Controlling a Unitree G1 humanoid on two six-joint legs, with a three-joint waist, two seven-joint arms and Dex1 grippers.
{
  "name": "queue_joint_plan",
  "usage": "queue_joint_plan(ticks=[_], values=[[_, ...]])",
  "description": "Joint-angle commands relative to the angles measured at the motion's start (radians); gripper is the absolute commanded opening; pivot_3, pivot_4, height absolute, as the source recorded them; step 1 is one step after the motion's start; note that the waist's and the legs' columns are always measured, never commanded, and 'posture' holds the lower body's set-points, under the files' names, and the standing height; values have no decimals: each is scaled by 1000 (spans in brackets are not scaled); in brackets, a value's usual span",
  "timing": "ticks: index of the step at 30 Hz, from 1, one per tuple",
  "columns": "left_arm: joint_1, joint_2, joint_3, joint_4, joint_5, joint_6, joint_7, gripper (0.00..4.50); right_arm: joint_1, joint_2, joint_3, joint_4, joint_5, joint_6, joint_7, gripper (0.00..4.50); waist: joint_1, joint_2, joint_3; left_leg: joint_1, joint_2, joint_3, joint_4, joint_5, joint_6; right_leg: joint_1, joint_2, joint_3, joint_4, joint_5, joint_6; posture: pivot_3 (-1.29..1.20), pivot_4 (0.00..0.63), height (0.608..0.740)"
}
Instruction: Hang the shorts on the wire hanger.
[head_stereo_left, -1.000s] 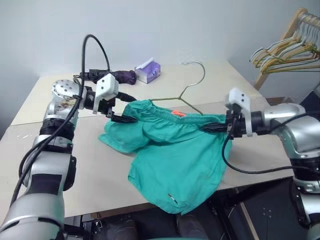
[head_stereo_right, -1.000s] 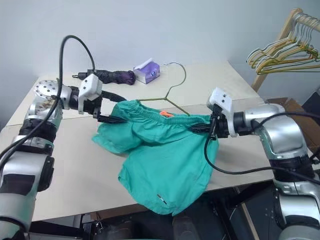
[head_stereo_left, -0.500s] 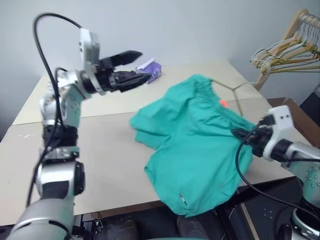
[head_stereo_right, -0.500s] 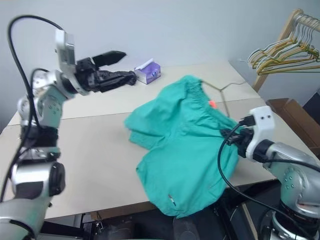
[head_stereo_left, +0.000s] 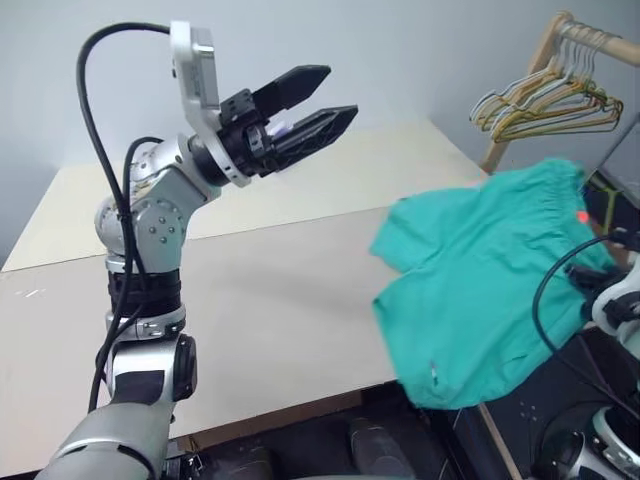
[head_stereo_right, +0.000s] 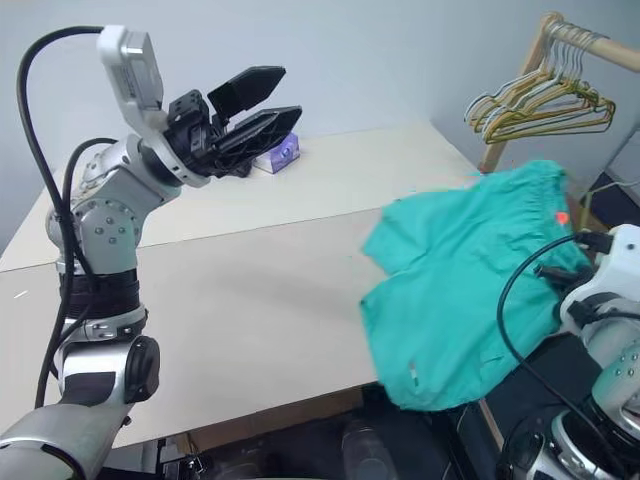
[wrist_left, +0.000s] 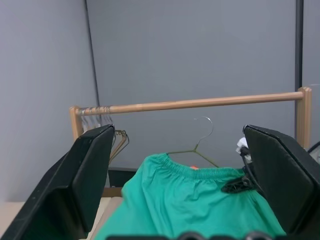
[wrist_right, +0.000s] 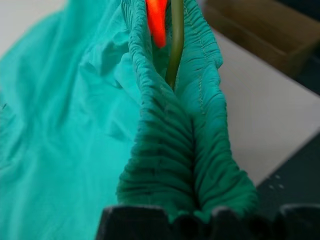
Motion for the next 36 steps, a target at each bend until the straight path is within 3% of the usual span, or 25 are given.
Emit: queue_joint_plan(ticks=[1,13,22,32,36], values=[[-7,10,9,-57,-25,1,19,4463,-89,-51,11,30,-40,7,-57,0,-4,2,-1,0,0,0,0,0,0,0,0,0,0,0,0,-258,0,740],[31,22,2,-97,-17,-14,31,4463,-362,-205,-35,426,-169,-99,-144,0,-17,5,-3,3,-1,-1,-2,0,0,4,0,-1,-2,-1,0,-228,0,740],[44,35,1,-106,-11,-29,24,4463,-398,-313,-57,714,-180,-334,-161,0,-20,5,-4,5,-1,1,-2,0,0,5,0,1,-2,-1,0,-214,0,740],[49,45,2,-129,-10,-25,53,4463,-465,-384,-130,972,-146,-440,-211,0,-17,6,-4,6,-1,1,-2,0,0,6,0,1,-4,-1,0,-191,0,740],[54,56,4,-138,-8,-22,64,4500,-453,-365,-128,965,-123,-438,-219,1292,-15,6,-4,6,-1,2,-2,0,0,6,0,1,-4,-1,0,-183,0,740]])
